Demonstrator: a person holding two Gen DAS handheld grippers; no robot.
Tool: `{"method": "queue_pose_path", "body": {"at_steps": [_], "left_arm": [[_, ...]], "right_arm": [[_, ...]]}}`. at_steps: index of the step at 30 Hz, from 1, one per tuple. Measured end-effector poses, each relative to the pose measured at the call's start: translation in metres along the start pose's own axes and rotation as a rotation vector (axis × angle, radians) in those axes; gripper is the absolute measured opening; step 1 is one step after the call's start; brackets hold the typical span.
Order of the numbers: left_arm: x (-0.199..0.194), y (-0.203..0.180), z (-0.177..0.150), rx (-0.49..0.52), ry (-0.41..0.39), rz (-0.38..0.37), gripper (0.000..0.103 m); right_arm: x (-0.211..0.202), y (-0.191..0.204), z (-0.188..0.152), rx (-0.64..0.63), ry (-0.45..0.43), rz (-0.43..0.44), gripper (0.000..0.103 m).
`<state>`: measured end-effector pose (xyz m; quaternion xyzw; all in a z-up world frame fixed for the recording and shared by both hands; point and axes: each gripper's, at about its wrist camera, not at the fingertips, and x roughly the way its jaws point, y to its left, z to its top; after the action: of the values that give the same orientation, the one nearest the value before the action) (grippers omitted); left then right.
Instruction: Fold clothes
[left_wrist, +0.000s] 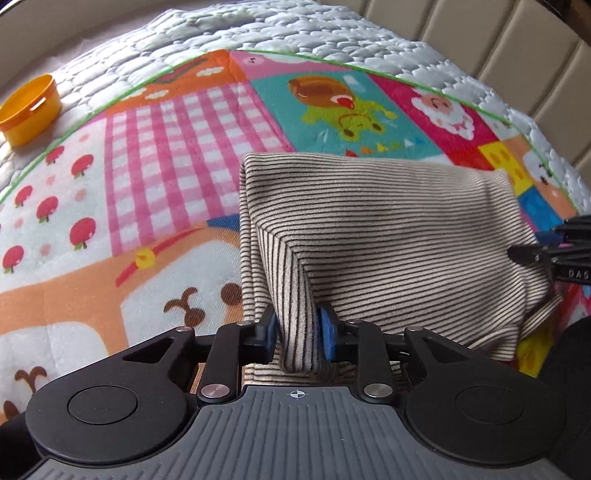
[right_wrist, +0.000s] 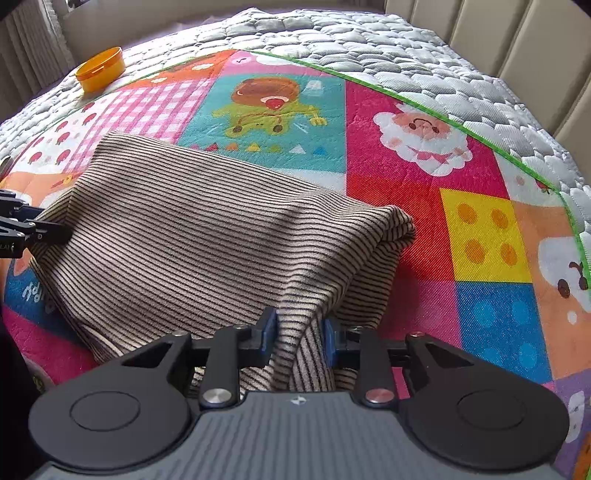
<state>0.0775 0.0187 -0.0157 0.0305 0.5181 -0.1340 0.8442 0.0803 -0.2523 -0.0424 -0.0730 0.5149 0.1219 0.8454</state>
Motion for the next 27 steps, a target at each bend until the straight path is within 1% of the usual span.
{"method": "queue_pose_path", "body": {"at_steps": [2,3,4,5,7,8,9,10,11,12,13,15,16,17,19,22,25,27], "left_arm": [[-0.001,-0.001,0.000,0.003,-0.010,0.026,0.043],[-0.003,0.001,0.002,-0.017,-0.004,0.029,0.045],[-0.008,0.003,0.003,-0.036,-0.003,0.029,0.047],[-0.014,0.003,0.004,-0.053,-0.006,0.027,0.048],[-0.029,0.003,0.005,-0.084,-0.013,0.009,0.048],[-0.037,0.002,0.004,-0.096,-0.018,-0.019,0.052],[-0.045,0.001,0.003,-0.108,-0.023,-0.048,0.055],[-0.052,-0.001,0.001,-0.125,-0.025,-0.085,0.062],[-0.057,-0.004,-0.001,-0.148,-0.022,-0.130,0.072],[-0.059,-0.007,-0.003,-0.172,-0.009,-0.181,0.076],[-0.058,-0.010,-0.006,-0.197,0.009,-0.238,0.080],[-0.047,-0.016,-0.013,-0.264,0.062,-0.351,0.081],[-0.039,-0.019,-0.017,-0.298,0.087,-0.390,0.084],[-0.029,-0.022,-0.021,-0.330,0.108,-0.415,0.084],[-0.012,-0.025,-0.028,-0.377,0.126,-0.425,0.084],[0.010,-0.023,-0.034,-0.444,0.131,-0.405,0.084],[0.022,-0.016,-0.038,-0.482,0.119,-0.390,0.078],[0.025,-0.014,-0.037,-0.484,0.102,-0.385,0.073]], "right_arm": [[0.000,0.001,-0.002,-0.004,-0.003,-0.006,0.031],[0.000,-0.001,-0.002,0.003,-0.004,-0.006,0.035],[0.000,-0.003,-0.003,0.013,-0.005,-0.004,0.041],[0.000,-0.006,-0.003,0.028,-0.003,-0.002,0.044],[0.002,-0.013,-0.002,0.066,0.005,0.010,0.057],[0.003,-0.016,-0.002,0.083,0.009,0.016,0.060],[0.004,-0.018,-0.002,0.096,0.013,0.018,0.064],[0.005,-0.020,-0.002,0.106,0.017,0.017,0.070],[0.005,-0.020,-0.002,0.112,0.019,0.013,0.073],[0.005,-0.020,-0.002,0.115,0.021,0.009,0.082],[0.004,-0.020,-0.002,0.116,0.020,0.004,0.087],[0.003,-0.022,-0.001,0.123,0.007,-0.008,0.092],[0.002,-0.024,0.001,0.131,-0.007,-0.014,0.096],[0.001,-0.027,0.003,0.140,-0.022,-0.020,0.096],[-0.001,-0.032,0.007,0.157,-0.051,-0.031,0.098],[-0.004,-0.040,0.012,0.183,-0.094,-0.048,0.103],[-0.006,-0.048,0.018,0.209,-0.137,-0.066,0.103],[-0.008,-0.053,0.022,0.227,-0.166,-0.077,0.103]]}}
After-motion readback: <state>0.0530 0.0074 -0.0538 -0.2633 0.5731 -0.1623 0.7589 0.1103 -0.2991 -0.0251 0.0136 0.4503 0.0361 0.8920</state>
